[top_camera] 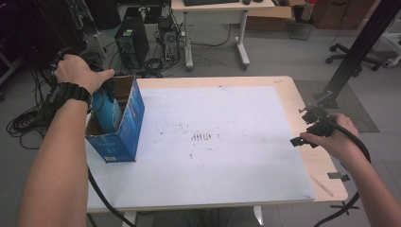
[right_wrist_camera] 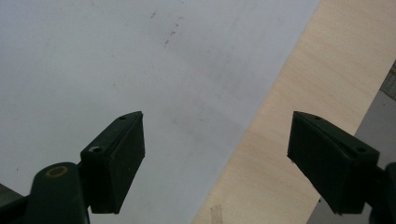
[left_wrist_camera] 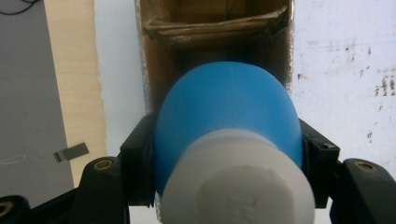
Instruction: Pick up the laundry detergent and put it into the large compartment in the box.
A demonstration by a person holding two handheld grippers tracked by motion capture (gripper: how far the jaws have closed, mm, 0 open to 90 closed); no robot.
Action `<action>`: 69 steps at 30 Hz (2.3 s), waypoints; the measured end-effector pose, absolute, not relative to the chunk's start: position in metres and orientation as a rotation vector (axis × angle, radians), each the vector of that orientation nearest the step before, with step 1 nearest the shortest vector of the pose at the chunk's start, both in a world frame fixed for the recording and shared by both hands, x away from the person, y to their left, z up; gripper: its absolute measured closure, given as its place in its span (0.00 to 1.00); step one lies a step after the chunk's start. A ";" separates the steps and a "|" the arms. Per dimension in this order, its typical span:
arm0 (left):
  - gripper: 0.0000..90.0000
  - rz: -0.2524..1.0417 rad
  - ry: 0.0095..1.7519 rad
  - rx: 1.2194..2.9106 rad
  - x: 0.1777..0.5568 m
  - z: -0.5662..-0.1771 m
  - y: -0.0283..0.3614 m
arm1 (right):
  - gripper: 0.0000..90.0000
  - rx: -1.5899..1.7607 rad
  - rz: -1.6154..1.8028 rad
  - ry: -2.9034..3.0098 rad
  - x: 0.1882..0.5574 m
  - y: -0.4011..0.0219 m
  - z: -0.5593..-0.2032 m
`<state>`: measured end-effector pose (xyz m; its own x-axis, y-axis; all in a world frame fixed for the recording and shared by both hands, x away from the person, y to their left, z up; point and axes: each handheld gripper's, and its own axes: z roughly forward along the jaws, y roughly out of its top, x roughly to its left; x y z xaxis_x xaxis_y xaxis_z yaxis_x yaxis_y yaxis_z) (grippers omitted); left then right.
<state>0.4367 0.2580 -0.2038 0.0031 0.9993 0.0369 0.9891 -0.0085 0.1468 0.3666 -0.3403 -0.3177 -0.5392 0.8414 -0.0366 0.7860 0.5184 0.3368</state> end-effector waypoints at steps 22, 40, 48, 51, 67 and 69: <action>0.42 0.152 2.159 2.183 0.443 -0.243 0.258 | 0.21 1.397 0.404 2.571 0.367 -0.342 -0.324; 0.42 0.132 2.170 2.199 0.447 -0.265 0.260 | 0.21 1.395 0.395 2.574 0.366 -0.342 -0.324; 0.42 0.120 2.176 2.197 0.448 -0.271 0.262 | 0.21 1.401 0.390 2.571 0.366 -0.345 -0.324; 0.42 0.124 2.178 2.196 0.448 -0.274 0.263 | 0.21 1.401 0.388 2.573 0.366 -0.344 -0.324; 0.41 0.128 2.172 2.195 0.450 -0.281 0.263 | 0.21 1.407 0.376 2.575 0.366 -0.345 -0.327; 0.41 0.125 2.173 2.199 0.451 -0.281 0.263 | 0.21 1.408 0.377 2.576 0.365 -0.344 -0.327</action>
<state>0.4506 0.2626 -0.2807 0.0109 0.9997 0.0237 0.9958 -0.0130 0.0908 0.3654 -0.3445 -0.3272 -0.5348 0.8441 -0.0369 0.7981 0.5190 0.3060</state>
